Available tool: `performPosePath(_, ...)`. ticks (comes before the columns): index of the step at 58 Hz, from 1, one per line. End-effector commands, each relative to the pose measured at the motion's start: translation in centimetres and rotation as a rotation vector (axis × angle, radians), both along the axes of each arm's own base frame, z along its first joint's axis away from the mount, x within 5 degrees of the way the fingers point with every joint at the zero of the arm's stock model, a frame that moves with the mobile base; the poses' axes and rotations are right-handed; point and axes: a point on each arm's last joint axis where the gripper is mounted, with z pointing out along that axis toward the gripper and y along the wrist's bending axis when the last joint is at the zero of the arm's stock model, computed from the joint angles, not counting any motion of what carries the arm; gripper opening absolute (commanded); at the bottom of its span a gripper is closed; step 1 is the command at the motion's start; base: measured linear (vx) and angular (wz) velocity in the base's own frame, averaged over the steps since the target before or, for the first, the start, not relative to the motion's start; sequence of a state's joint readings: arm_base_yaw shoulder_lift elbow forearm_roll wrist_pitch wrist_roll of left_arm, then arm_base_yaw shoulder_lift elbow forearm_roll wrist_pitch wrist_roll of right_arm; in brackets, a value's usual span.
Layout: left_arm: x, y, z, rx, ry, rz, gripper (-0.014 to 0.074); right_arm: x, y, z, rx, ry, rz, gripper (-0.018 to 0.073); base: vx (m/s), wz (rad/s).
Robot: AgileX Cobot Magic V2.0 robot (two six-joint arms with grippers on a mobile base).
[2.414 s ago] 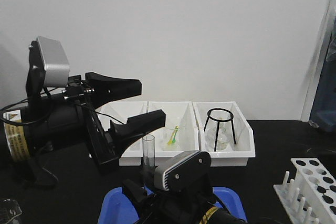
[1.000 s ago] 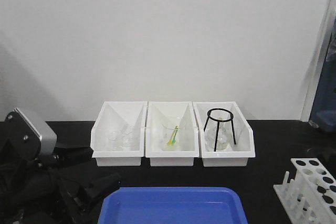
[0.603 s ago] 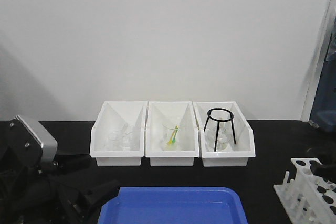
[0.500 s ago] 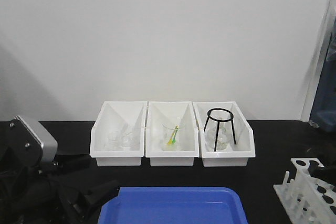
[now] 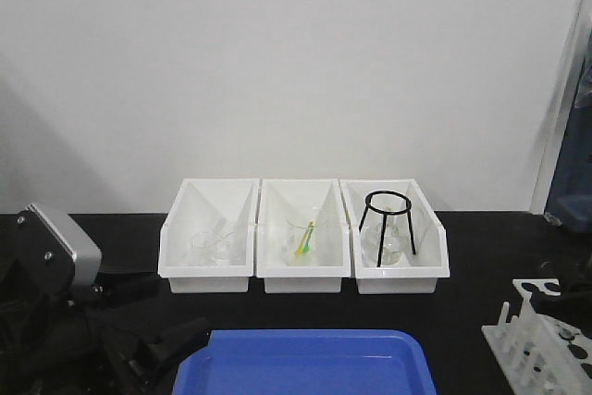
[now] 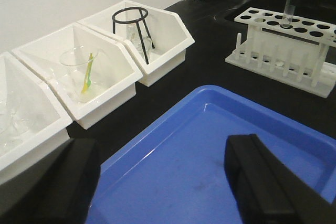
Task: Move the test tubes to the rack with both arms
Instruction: 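Lower the tube into a rack hole with the right gripper and release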
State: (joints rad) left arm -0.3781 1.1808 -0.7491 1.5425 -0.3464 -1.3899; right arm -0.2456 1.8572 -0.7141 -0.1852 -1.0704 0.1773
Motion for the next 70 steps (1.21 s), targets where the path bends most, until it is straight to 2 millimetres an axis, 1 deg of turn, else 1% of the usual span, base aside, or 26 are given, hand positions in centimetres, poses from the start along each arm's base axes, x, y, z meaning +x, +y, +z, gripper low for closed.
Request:
performPosePath(1,-0.2,0.0,1.6,-0.058,-0.03,0.009,0.0592,0.2,-0.2,2.4,-0.013,-0.136,0.005,-0.0004,0.0,0.0)
performPosePath(6,-0.2,0.0,1.6,-0.059,-0.029,0.009,0.0592,0.3,-0.1,1.9,-0.012,-0.118,0.011,-0.0004,0.0,0.0)
performPosePath(7,-0.2,0.0,1.6,-0.058,-0.028,0.008,0.0592,0.4,0.1,1.0,-0.019,-0.094,0.036,-0.0004,0.0,0.0)
performPosePath(24,-0.2,0.0,1.6,-0.059,-0.028,0.007,0.0592,0.8,0.1,-1.8,-0.003,-0.025,0.047,-0.0001,0.0,0.0)
performPosePath(36,-0.2,-0.1,1.6,-0.059,-0.028,0.006,0.0592,0.9,0.3,-3.0,-0.004,0.009,0.07,0.0016,0.0,0.0)
performPosePath(47,-0.3,-0.1,1.6,-0.06,-0.027,0.004,0.0592,0.9,0.5,-3.4,-0.014,0.028,0.1,0.0104,0.0,0.0)
performPosePath(63,-0.3,-0.1,1.6,-0.06,-0.027,0.003,0.0592,0.9,0.6,-3.5,-0.017,0.026,0.108,0.0309,0.0,0.0)
performPosePath(70,-0.3,-0.1,1.6,-0.061,-0.027,0.002,0.0592,0.9,0.6,-3.4,-0.017,0.025,0.109,0.0376,0.0,0.0)
